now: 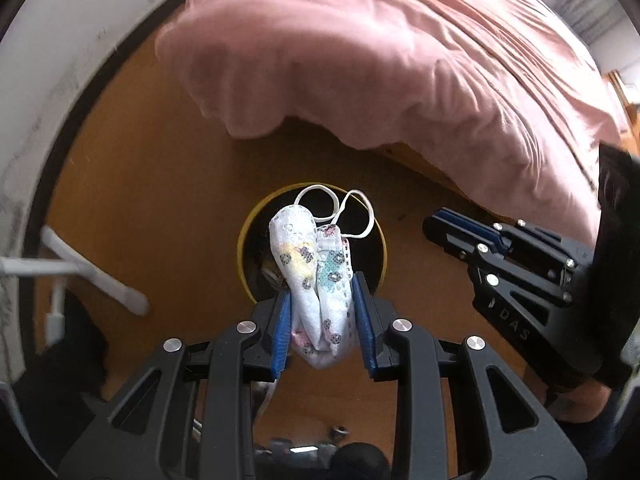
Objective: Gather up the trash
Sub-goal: 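Carry the face mask and yellow toy over the black bin and release them, then move both open tools back to the desk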
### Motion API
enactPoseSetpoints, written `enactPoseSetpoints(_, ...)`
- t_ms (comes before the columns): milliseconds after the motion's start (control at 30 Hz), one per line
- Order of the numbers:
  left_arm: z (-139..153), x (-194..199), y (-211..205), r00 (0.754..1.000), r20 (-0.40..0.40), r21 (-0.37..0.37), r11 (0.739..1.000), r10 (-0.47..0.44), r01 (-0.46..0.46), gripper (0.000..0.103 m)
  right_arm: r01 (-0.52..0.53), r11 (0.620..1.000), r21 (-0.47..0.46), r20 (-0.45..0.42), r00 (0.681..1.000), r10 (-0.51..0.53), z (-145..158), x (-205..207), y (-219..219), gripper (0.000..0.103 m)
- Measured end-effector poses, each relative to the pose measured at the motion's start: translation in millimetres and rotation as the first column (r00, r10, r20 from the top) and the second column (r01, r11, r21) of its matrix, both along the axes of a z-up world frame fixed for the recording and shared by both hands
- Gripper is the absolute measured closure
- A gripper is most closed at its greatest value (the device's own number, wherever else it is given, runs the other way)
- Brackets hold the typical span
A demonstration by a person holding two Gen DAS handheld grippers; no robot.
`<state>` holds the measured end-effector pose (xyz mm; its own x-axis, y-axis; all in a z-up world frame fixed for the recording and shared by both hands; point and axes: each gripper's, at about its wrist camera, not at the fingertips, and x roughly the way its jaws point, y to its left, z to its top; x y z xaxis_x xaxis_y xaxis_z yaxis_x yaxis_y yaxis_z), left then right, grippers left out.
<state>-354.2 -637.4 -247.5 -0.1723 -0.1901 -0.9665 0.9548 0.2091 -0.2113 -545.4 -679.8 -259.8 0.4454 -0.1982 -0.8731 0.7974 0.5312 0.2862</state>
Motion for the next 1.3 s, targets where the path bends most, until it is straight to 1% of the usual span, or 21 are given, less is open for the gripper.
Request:
enactPoseSetpoints(67,-5,2,-1,1.0,-0.009,0.003,1.0,0.012,-0.012,0.074,0.013,1.0,0.012,0.009,1.0,-0.013,-5,-4,-2,0.093)
enactPoseSetpoints(133,-10,3,-1,0.999,-0.024,0.006,1.0,0.026,-0.025,0.071,0.03,0.999,0.018,0.018,0.999,-0.031,-8,-8,-6,0.093)
enactPoseSetpoints(167,-13,4,-1,0.999,-0.032,0.017,0.999,0.03,-0.03,0.063,0.041,0.999,0.021,0.022,0.999,-0.041,-9,-11,-8,0.091)
enactPoseSetpoints(200,-15,5,-1,0.999,-0.032,0.022,0.999,0.034,-0.033,0.054,0.047,0.999,0.021,0.022,0.999,-0.047,-7,-12,-8,0.08)
enactPoseSetpoints(233,-14,5,-1,0.999,-0.018,0.012,0.999,0.035,-0.034,0.05,0.056,0.998,0.015,0.021,0.998,-0.056,-7,-15,-9,0.07)
enactPoseSetpoints(267,-11,4,0,0.999,0.002,0.002,0.999,0.033,-0.033,0.034,0.065,0.998,0.002,0.023,0.998,-0.065,-5,-17,-9,0.044)
enactPoseSetpoints(300,-7,2,1,0.999,0.039,-0.013,1.0,0.025,-0.025,0.021,0.076,0.997,-0.017,0.027,0.997,-0.076,-2,-21,-9,0.037)
enactPoseSetpoints(333,-3,-1,1,0.998,0.067,-0.027,1.0,0.018,-0.016,0.02,0.078,0.997,-0.025,0.027,0.997,-0.078,0,-23,-10,0.037)
enactPoseSetpoints(367,-1,-1,2,0.997,0.074,-0.033,0.999,0.014,-0.011,0.02,0.082,0.996,-0.023,0.027,0.996,-0.082,1,-24,-12,0.037)
enactPoseSetpoints(533,1,1,4,0.998,0.068,-0.029,1.0,0.013,-0.011,0.02,0.102,0.994,-0.032,0.042,0.994,-0.101,7,-32,-16,0.037)
enactPoseSetpoints(667,3,2,6,0.998,0.065,-0.036,0.999,0.013,-0.011,0.02,0.089,0.995,-0.048,0.036,0.995,-0.088,11,-27,-14,0.037)
enactPoseSetpoints(767,7,5,9,0.997,0.068,-0.056,0.998,0.028,-0.024,0.02,0.076,0.995,-0.064,0.03,0.997,-0.074,19,-23,-8,0.037)
enactPoseSetpoints(867,19,10,12,0.997,0.065,-0.102,0.994,0.052,-0.045,0.02,0.069,0.994,-0.084,0.032,0.997,-0.066,31,-18,-7,0.037)
enactPoseSetpoints(933,32,17,14,0.996,0.052,-0.113,0.991,0.073,-0.067,0.02,0.059,0.993,-0.105,0.036,0.998,-0.055,44,-12,-5,0.037)
enactPoseSetpoints(967,48,22,14,0.997,0.053,-0.131,0.991,0.047,-0.04,0.02,0.05,0.991,-0.122,0.045,0.998,-0.045,54,-7,-4,0.037)
enactPoseSetpoints(1000,62,27,15,0.997,0.066,-0.155,0.987,0.049,-0.039,0.02,0.042,0.99,-0.135,0.052,0.998,-0.035,63,-2,-2,0.037)
enactPoseSetpoints(1067,95,42,22,0.992,0.087,-0.219,0.973,0.097,-0.076,0.019,0.015,0.985,-0.172,0.075,0.997,-0.003,89,16,4,0.037)
enactPoseSetpoints(1133,129,56,34,0.99,0.081,-0.276,0.957,0.113,-0.086,0.017,-0.014,0.978,-0.207,0.105,0.994,0.036,115,37,11,0.037)
enactPoseSetpoints(1233,176,85,69,0.98,0.142,-0.351,0.933,0.143,-0.085,0.012,-0.071,0.956,-0.284,0.133,0.985,0.113,158,83,28,0.033)
enactPoseSetpoints(1267,193,103,91,0.971,0.17,-0.375,0.922,0.17,-0.096,0.012,-0.096,0.946,-0.309,0.144,0.979,0.147,172,103,37,0.03)
enactPoseSetpoints(1300,203,117,106,0.965,0.182,-0.387,0.916,0.19,-0.107,0.012,-0.121,0.938,-0.325,0.15,0.973,0.178,181,120,44,0.029)
